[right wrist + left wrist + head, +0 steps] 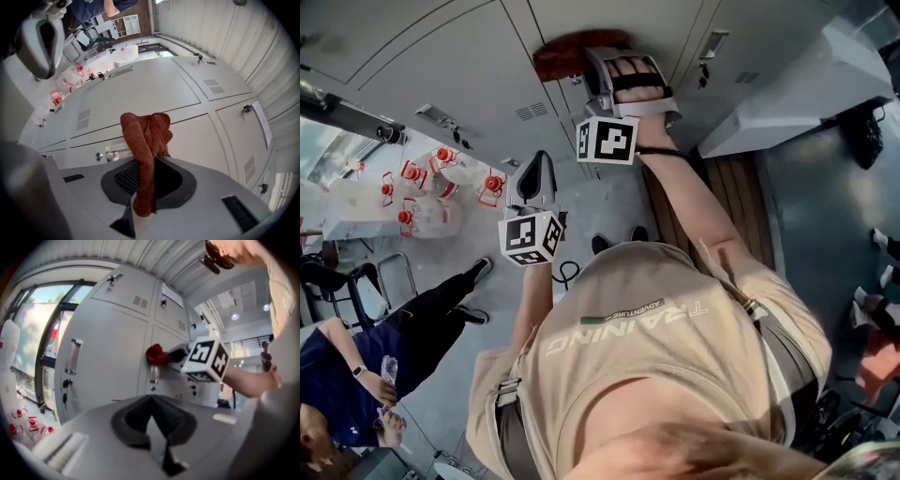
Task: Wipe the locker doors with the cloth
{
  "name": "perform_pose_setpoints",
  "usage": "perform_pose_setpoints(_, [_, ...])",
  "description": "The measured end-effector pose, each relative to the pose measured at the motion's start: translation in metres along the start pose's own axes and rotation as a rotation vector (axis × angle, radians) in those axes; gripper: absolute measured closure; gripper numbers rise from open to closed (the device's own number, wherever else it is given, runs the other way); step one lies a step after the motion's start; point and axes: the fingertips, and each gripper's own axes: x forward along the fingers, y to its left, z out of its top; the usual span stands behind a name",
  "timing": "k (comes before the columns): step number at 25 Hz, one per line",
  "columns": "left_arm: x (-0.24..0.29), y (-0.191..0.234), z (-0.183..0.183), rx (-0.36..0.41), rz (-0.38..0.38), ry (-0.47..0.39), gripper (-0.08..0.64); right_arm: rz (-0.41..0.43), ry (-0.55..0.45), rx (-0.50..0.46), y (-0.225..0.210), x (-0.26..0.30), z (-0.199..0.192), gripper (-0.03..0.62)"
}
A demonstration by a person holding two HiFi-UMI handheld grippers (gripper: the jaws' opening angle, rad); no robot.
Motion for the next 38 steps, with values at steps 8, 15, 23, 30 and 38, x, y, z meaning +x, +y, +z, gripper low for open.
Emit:
perform_pose_setpoints(8, [-0.013,0.008,-0.009,-0.004,0.032,0.015,0.557,0.372,0.096,-0.024,0.188,0.004,-0.051,0.525])
perform_pose_setpoints(15, [-0.017,0.008,-0.012,-0.008,0.035,0.020,0.556,0.554,0.126,-0.019,0.269,-0.012,-0.079,0.525])
perform_pose_setpoints(23, [-0.002,-0.007,-0.007,-0.019,-0.011,-0.001,0.555,0.208,-0.029,0.031,0.060,-0.057,-0.037,0.525])
perform_pose_setpoints(30, [0.018,-0.038,0.003,-0.011,-0.093,-0.025,0.555,-0.109,-0.090,-0.011,-0.121,-0.079,-0.022,0.525])
perform_pose_setpoints(38, [0.015,-0.059,-0.001,-0.004,-0.110,-0.011,0.555,-0.225,-0.017,-0.033,-0.193,-0.038,-0.049,0.525])
